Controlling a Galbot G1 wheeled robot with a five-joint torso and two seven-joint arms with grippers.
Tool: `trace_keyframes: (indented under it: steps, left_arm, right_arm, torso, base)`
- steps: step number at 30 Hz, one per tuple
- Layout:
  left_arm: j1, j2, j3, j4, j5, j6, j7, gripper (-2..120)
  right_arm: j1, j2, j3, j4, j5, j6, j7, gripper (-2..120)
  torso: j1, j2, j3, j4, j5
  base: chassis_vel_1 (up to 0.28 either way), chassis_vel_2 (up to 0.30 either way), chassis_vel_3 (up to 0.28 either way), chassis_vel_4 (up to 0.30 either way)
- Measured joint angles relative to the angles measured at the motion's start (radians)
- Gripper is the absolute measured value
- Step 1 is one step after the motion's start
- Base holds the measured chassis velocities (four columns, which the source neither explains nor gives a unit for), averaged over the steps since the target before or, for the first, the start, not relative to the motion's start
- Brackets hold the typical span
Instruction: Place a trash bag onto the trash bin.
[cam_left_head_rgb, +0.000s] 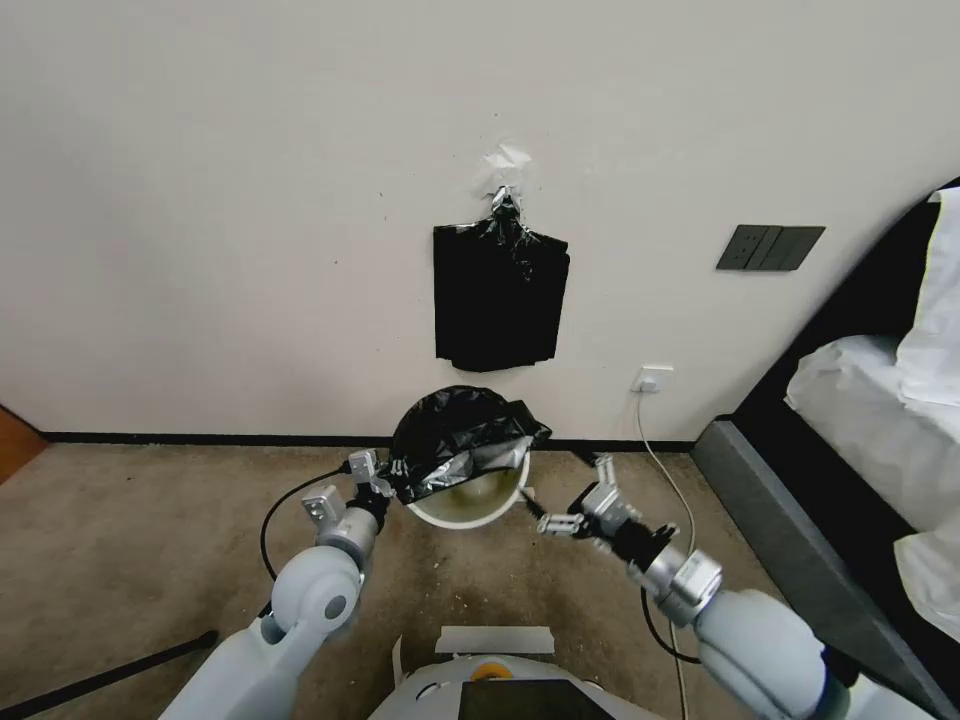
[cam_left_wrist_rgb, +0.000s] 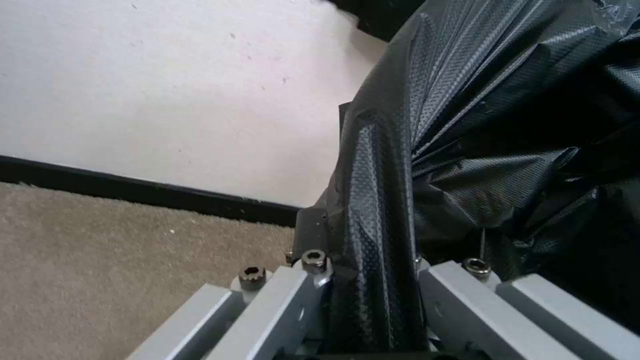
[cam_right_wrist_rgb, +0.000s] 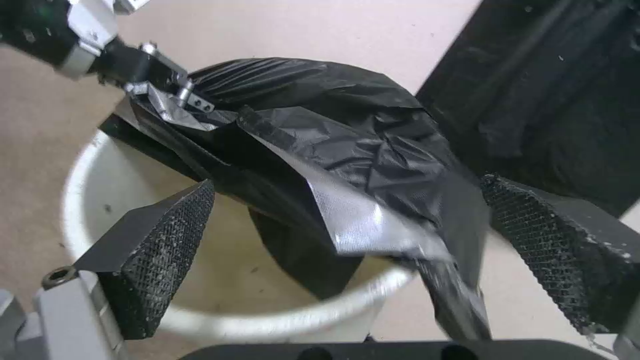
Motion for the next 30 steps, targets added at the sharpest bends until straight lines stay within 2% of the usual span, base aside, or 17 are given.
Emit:
trace_keyframes:
  steps: [3,6,7,8,9,12,13,16,18,20,22,24,25,28,29,30]
  left_arm:
    - [0.001,-0.003,0.005,-0.003,0.004,0.007,-0.002,1]
    - [0.002,-0.007,0.012,-0.003,0.013,0.011,-0.003,1]
    - [0.002,-0.007,0.012,-0.003,0.013,0.011,-0.003,1]
    - [0.005,-0.008,0.016,-0.004,0.019,0.013,-0.003,1]
    - [0.005,-0.008,0.016,-0.004,0.019,0.013,-0.003,1]
    - [0.012,-0.010,0.021,-0.010,0.023,0.019,-0.003,1]
    - [0.012,-0.010,0.021,-0.010,0.023,0.019,-0.003,1]
    - [0.020,-0.010,0.021,-0.015,0.023,0.021,-0.003,1]
    - [0.021,-0.010,0.021,-0.016,0.023,0.021,-0.003,1]
    - [0.027,-0.007,0.019,-0.021,0.023,0.021,-0.003,1]
    - [0.027,-0.006,0.019,-0.023,0.023,0.022,-0.002,1]
    - [0.029,-0.006,0.019,-0.029,0.022,0.023,-0.002,1]
    - [0.029,-0.006,0.019,-0.029,0.022,0.023,-0.002,1]
    - [0.032,-0.005,0.019,-0.035,0.022,0.026,-0.001,1]
    - [0.032,-0.005,0.019,-0.035,0.022,0.026,-0.001,1]
    - [0.033,-0.005,0.019,-0.037,0.022,0.026,-0.001,1]
  right_arm:
    - [0.024,-0.007,-0.013,-0.012,-0.014,0.003,-0.003,97]
    - [0.044,-0.014,-0.026,-0.021,-0.020,0.003,-0.003,86]
    - [0.044,-0.014,-0.026,-0.021,-0.020,0.003,-0.003,86]
    - [0.054,-0.019,-0.032,-0.031,-0.027,0.003,-0.003,80]
    - [0.054,-0.019,-0.032,-0.031,-0.027,0.003,-0.003,80]
    - [0.066,-0.030,-0.041,-0.039,-0.037,-0.001,0.004,65]
    - [0.066,-0.030,-0.041,-0.039,-0.037,-0.001,0.004,65]
    - [0.074,-0.040,-0.044,-0.042,-0.046,-0.005,0.007,51]
    - [0.075,-0.041,-0.045,-0.042,-0.048,-0.005,0.007,49]
    - [0.080,-0.049,-0.047,-0.046,-0.068,-0.003,0.004,36]
    - [0.080,-0.051,-0.048,-0.046,-0.070,-0.002,0.003,32]
    - [0.081,-0.059,-0.050,-0.049,-0.083,0.001,-0.004,22]
    - [0.081,-0.059,-0.050,-0.049,-0.083,0.001,-0.004,22]
    - [0.077,-0.071,-0.051,-0.051,-0.090,0.010,-0.014,7]
    - [0.077,-0.071,-0.051,-0.051,-0.090,0.010,-0.014,7]
    - [0.076,-0.075,-0.050,-0.051,-0.090,0.015,-0.017,2]
  torso:
    - [0.000,0.000,0.000,0.0000,0.0000]
    - [0.000,0.000,0.000,-0.0001,-0.0002]
    - [0.000,0.000,0.000,-0.0001,-0.0002]
    - [0.000,0.000,0.000,-0.0001,-0.0002]
    - [0.000,0.000,0.000,-0.0001,-0.0002]
    - [0.000,0.000,0.000,-0.0002,-0.0001]
    - [0.000,0.000,0.000,-0.0002,-0.0001]
    - [0.000,0.000,0.000,-0.0001,-0.0001]
    - [0.000,0.000,0.000,-0.0001,-0.0001]
    - [0.000,0.000,0.000,-0.0001,-0.0001]
    - [0.000,0.000,0.000,-0.0001,0.0000]
    - [0.000,0.000,0.000,-0.0001,-0.0001]
    - [0.000,0.000,0.000,-0.0001,-0.0001]
    - [0.000,0.000,0.000,-0.0001,-0.0001]
    - [0.000,0.000,0.000,-0.0001,-0.0001]
    - [0.000,0.000,0.000,-0.0001,0.0000]
  base:
    - [0.000,0.000,0.000,0.000]
    - [0.000,0.000,0.000,0.000]
    - [0.000,0.000,0.000,0.000]
    - [0.000,0.000,0.000,0.000]
    - [0.000,0.000,0.000,0.000]
    - [0.000,0.000,0.000,0.000]
    - [0.000,0.000,0.000,0.000]
    - [0.000,0.000,0.000,0.000]
    - [0.000,0.000,0.000,0.000]
    - [0.000,0.000,0.000,0.000]
    - [0.000,0.000,0.000,0.000]
    - [0.000,0.000,0.000,0.000]
    - [0.000,0.000,0.000,0.000]
    - [0.000,0.000,0.000,0.000]
    - [0.000,0.000,0.000,0.000]
    - [0.000,0.000,0.000,0.000]
